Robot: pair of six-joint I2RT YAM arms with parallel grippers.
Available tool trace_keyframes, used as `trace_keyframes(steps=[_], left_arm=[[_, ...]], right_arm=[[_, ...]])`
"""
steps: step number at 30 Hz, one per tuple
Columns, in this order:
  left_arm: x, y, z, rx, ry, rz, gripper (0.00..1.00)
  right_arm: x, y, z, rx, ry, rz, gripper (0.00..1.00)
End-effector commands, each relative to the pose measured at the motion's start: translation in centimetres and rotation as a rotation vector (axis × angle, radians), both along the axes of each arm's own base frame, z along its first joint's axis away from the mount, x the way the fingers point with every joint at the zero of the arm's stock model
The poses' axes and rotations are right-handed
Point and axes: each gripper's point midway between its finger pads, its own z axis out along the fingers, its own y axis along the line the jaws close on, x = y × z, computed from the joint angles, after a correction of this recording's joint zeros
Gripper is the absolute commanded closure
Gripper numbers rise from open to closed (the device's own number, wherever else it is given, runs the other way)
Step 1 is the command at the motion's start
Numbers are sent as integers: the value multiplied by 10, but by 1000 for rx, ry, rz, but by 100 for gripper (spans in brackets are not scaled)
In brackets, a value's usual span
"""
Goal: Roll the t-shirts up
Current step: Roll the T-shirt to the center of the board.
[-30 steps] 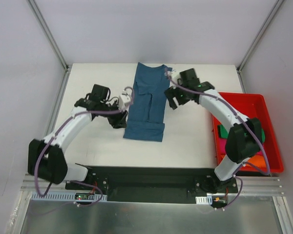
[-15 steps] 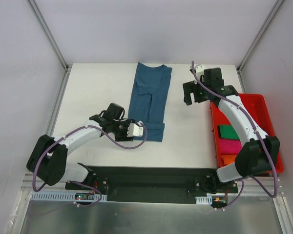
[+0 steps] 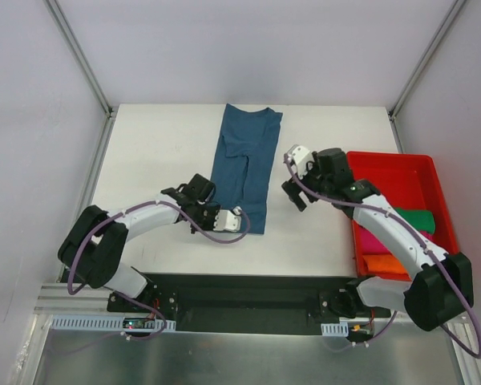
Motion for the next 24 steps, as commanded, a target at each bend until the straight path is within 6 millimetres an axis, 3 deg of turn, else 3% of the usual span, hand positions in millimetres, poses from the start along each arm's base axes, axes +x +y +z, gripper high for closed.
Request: trace_keyframes(steps=[1, 2, 3, 5, 6, 13, 24], left_arm=[[-10, -8, 16, -3, 229, 193, 100], [-27, -16, 20, -35, 373, 207, 100], [-15, -23, 35, -87, 409, 250, 100], [-29, -36, 45, -139, 628, 331, 100], [-23, -40, 54, -175, 668, 355, 100], [-31, -59, 65, -267, 973, 471, 100], [-10, -52, 71, -375, 1152, 589, 100]], right_arm=[[-13, 36, 7, 2, -176, 239, 7], [-19, 49, 8, 7, -215, 298, 6], [-29, 51, -2, 1, -215, 344, 7], [-42, 63, -5, 16, -229, 416, 6], [-50, 67, -9, 27, -223, 450, 6], [-87, 84, -41, 44, -192, 632, 6], [-92, 117, -67, 52, -106, 708, 6]])
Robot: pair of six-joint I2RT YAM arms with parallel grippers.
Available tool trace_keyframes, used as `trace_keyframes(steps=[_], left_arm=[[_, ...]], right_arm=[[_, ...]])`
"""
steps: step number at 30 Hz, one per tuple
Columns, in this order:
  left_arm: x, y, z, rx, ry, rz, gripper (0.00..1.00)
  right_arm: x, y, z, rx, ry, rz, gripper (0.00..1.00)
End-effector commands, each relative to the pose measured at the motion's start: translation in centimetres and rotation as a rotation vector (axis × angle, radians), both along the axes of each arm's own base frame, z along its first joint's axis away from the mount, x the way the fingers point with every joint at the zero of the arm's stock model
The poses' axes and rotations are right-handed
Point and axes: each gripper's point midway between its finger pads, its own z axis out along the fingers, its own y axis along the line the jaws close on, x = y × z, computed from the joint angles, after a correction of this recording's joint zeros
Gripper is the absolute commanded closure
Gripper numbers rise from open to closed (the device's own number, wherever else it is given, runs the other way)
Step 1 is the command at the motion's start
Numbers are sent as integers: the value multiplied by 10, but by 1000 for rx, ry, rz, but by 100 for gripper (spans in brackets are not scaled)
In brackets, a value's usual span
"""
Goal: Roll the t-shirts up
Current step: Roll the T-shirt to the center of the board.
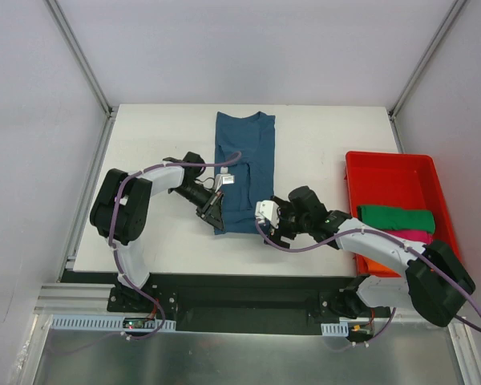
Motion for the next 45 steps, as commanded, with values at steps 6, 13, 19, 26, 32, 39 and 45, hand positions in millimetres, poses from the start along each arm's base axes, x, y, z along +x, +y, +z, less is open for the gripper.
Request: trace_keyframes(steps=[6, 13, 19, 26, 32, 39, 45], left_arm=[[11, -8, 24, -134, 137, 69, 100], [13, -2, 18, -132, 173, 91, 100], [17, 10, 18, -142, 232, 133, 100], [15, 14, 18, -146, 266, 125, 100], [7, 15, 30, -151, 370, 127, 100], [1, 12, 45, -198, 565, 184, 100], [24, 9, 34, -169, 616, 184, 100]], right_arm=[[18, 35, 8, 50, -29, 69, 6], [30, 44, -8, 5, -20, 84, 19], [19, 40, -21, -25, 23, 115, 27], [25, 42, -28, -55, 72, 70, 62], [-23, 39, 2, 11, 437, 157, 87], [-67, -1, 14, -96, 832, 213, 88], [-58, -16, 6, -124, 934, 206, 88]])
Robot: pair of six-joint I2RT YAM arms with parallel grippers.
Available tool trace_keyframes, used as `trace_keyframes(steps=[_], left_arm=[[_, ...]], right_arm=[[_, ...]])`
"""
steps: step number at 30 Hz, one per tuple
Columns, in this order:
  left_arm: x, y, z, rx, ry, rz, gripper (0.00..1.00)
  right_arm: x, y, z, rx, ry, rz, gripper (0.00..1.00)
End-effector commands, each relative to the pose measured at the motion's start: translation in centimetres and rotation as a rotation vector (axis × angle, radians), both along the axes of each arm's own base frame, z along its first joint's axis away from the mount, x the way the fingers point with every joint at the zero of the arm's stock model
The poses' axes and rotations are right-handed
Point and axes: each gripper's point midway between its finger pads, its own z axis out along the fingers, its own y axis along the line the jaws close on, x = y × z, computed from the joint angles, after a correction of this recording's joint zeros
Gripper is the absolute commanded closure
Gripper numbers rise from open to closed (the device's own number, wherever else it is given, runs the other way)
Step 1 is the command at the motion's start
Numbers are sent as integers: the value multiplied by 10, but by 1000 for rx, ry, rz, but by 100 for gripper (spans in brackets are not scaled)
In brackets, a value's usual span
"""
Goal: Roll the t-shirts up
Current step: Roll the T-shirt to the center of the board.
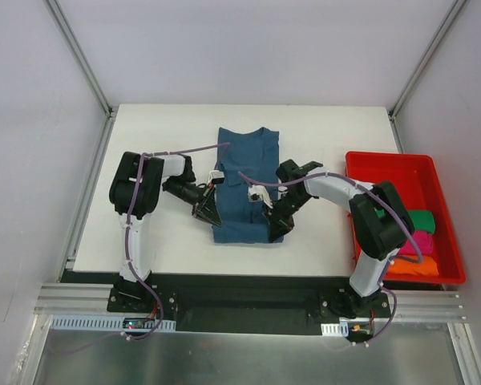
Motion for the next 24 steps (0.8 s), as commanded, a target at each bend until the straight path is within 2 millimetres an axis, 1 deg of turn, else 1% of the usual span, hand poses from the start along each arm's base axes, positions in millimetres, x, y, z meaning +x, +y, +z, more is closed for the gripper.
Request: trace_keyframes(steps=[1, 2, 3, 4, 6, 7, 9, 12, 13, 15, 16, 18, 19, 21, 22, 23, 24], left_arm=[[26, -2, 9, -31, 26, 23, 100], [28, -2, 8, -35, 20, 20, 100], [30, -2, 2, -27, 40, 16, 100], [34, -2, 2, -24, 32, 10, 100], [34, 1, -3, -16, 61, -5, 100], [37, 1, -4, -16, 54, -10, 100], [39, 5, -9, -2, 63, -18, 100], [46, 11, -13, 6, 38, -18, 100], [50, 12, -13, 4, 21, -16, 100], [55, 17, -17, 12, 8, -12, 100], [58, 19, -17, 16, -10, -14, 100], [62, 25, -21, 32, -51, -15, 100], [63, 27, -23, 41, -62, -15, 100], [66, 30, -23, 55, -80, -15, 100], [66, 34, -27, 72, -99, -25, 100], [66, 35, -25, 77, -115, -28, 100], [64, 37, -27, 88, -119, -32, 98]], right_arm=[[-23, -17, 15, -9, 181, 31, 88], [-19, -15, 17, -4, 182, 25, 88], [-19, -18, 13, -21, 224, 15, 89], [-18, -18, 13, -21, 242, 12, 88], [-14, -19, 7, -35, 276, 10, 88], [-13, -20, 5, -43, 292, 9, 88], [-9, -20, 3, -51, 344, 8, 88], [-7, -21, 7, -61, 421, 0, 89], [1, -18, 5, -59, 439, -8, 89], [2, -18, 9, -75, 498, -14, 89], [9, -16, 5, -79, 508, -16, 89], [13, -15, 7, -94, 538, -28, 89], [19, -14, 7, -94, 536, -35, 89], [23, -14, 3, -125, 581, -46, 89], [25, -14, 1, -143, 594, -49, 89], [29, -13, -2, -166, 623, -55, 89], [31, -12, -2, -173, 635, -55, 89]])
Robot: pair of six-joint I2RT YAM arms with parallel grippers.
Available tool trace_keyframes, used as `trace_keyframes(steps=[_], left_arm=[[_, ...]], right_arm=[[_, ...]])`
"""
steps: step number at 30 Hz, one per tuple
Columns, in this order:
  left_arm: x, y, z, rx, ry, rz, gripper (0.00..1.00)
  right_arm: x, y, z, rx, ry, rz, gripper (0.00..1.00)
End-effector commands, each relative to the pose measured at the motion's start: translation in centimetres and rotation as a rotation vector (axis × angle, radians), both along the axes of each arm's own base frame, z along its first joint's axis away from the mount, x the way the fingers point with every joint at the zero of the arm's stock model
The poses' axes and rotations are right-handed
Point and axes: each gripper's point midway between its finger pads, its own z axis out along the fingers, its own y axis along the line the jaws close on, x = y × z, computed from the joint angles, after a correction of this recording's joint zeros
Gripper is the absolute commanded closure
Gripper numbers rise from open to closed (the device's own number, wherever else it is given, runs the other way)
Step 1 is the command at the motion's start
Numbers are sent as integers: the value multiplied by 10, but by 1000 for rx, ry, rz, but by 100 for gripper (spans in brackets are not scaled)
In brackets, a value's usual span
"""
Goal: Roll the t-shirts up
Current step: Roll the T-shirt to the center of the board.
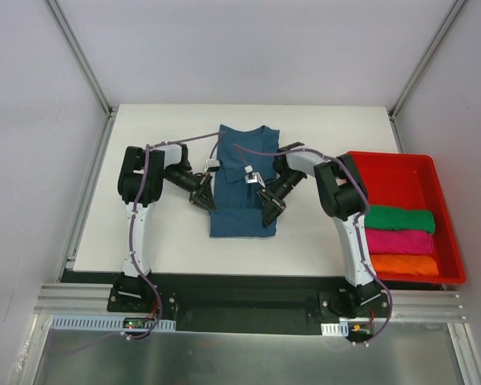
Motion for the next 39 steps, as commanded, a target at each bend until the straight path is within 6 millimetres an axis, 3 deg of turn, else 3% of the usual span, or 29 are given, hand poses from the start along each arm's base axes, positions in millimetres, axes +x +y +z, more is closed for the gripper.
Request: trace_keyframes(steps=[1, 4, 5, 7, 8, 10, 11, 13, 14, 15, 16, 17, 18, 20, 22, 25, 31, 39], left_arm=[[-3, 23, 6, 87, -67, -41, 96], [-3, 33, 8, 169, -151, -48, 91], [11, 35, 14, 183, -286, -32, 86], [15, 39, 18, 223, -384, -20, 81], [26, 42, 30, 245, -523, -14, 74], [22, 46, 35, 263, -615, -22, 70], [23, 45, 49, 275, -714, -36, 68], [9, 45, 48, 291, -808, -102, 66], [4, 43, 61, 301, -911, -130, 65], [-4, 39, 48, 337, -981, -186, 62], [-9, 36, 60, 331, -1112, -219, 60], [-14, 32, 60, 330, -1178, -251, 57], [-22, 23, 47, 338, -1252, -311, 56], [-27, 13, 57, 319, -1389, -334, 53], [-35, -4, 52, 296, -1495, -384, 49], [-44, -19, 36, 297, -1547, -478, 46], [-48, -30, 13, 292, -1565, -524, 46], [-65, -21, -22, 302, -1543, -671, 46]], right_arm=[[-22, -22, 27, -158, 266, 19, 89], [-18, -21, 23, -181, 303, 16, 89], [-18, -21, 22, -191, 314, 15, 89], [-16, -21, 17, -223, 337, 2, 89], [-14, -20, 16, -230, 343, -6, 89], [-12, -21, 13, -245, 357, -17, 88], [-12, -21, 14, -245, 357, -20, 87], [-12, -22, 12, -249, 360, -19, 87], [-12, -22, 12, -254, 362, -21, 87], [-11, -23, 11, -258, 366, -24, 88], [-10, -23, 11, -261, 370, -31, 89], [-9, -23, 11, -259, 370, -35, 89], [-9, -23, 11, -255, 372, -38, 90], [-9, -24, 11, -256, 376, -42, 91], [-9, -24, 12, -258, 375, -40, 91], [-9, -25, 11, -264, 375, -37, 90], [-10, -25, 10, -266, 374, -35, 90], [-7, -24, 10, -262, 378, -47, 90]])
